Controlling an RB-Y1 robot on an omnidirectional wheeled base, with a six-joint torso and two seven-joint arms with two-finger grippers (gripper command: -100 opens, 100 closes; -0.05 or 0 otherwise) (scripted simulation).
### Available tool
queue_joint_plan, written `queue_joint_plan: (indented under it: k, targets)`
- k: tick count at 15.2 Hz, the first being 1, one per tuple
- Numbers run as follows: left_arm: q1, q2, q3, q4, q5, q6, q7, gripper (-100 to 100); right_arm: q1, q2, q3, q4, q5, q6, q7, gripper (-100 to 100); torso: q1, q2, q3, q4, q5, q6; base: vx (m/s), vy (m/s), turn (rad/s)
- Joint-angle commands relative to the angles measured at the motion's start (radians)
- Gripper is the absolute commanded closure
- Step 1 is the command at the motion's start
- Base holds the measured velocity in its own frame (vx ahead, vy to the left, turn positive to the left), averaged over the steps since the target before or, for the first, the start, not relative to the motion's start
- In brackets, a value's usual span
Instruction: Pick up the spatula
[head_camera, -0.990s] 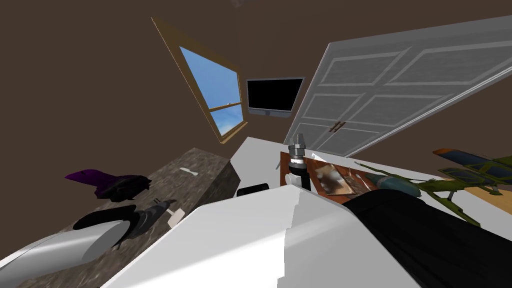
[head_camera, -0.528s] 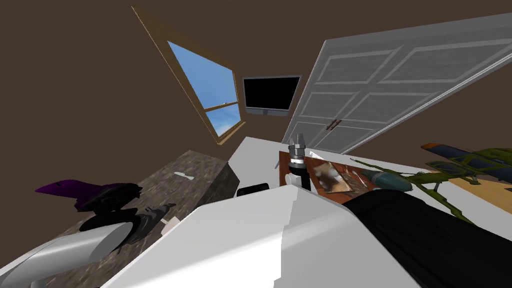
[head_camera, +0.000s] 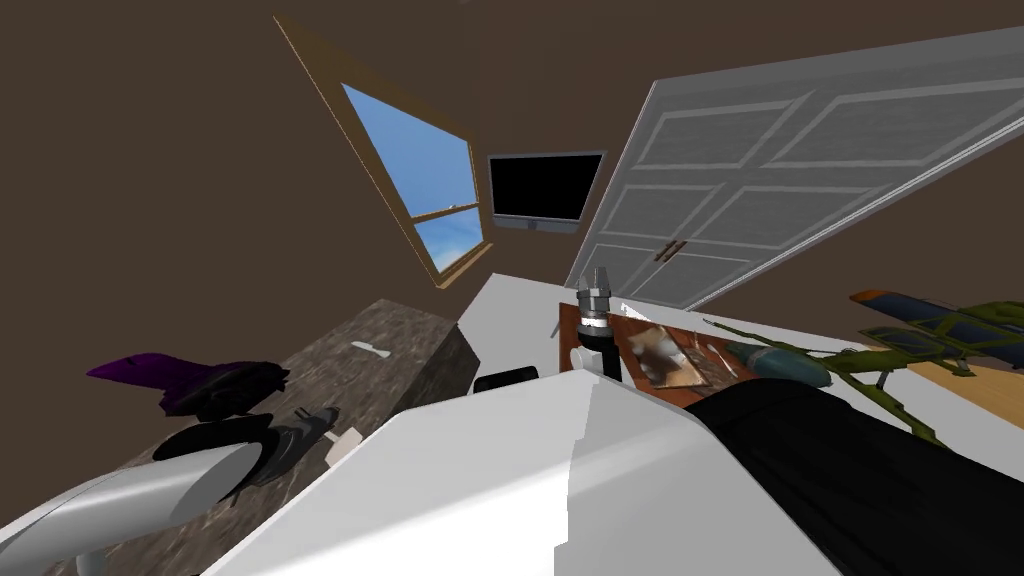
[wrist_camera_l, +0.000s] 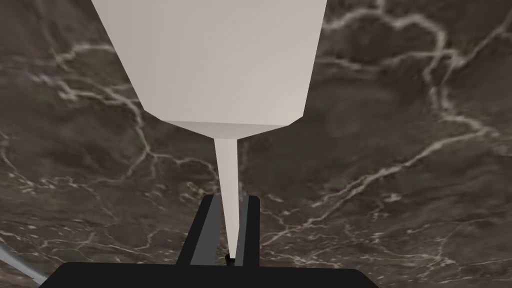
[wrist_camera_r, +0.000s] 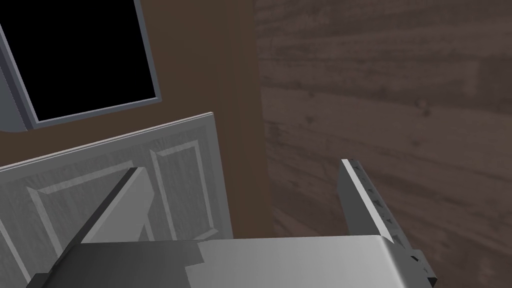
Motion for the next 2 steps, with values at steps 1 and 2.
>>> queue_joint_plan:
  k: [1, 2]
  targets:
    - [0.015, 0.015, 0.021, -0.028, 0.013, 0.018, 0.005, 100, 0.0, 0.0, 0.0, 0.0, 0.0, 0.0, 0.0, 0, 0.0, 0.0, 0.0, 0.0, 0.0, 0.0, 0.006, -0.036, 0.122]
    - [0.006, 0.007, 0.009, -0.013, 0.005, 0.008, 0.003, 100, 0.0, 0.0, 0.0, 0.0, 0.0, 0.0, 0.0, 0, -0.001, 0.0, 0.0, 0.0, 0.0, 0.0, 0.004, -0.021, 0.043]
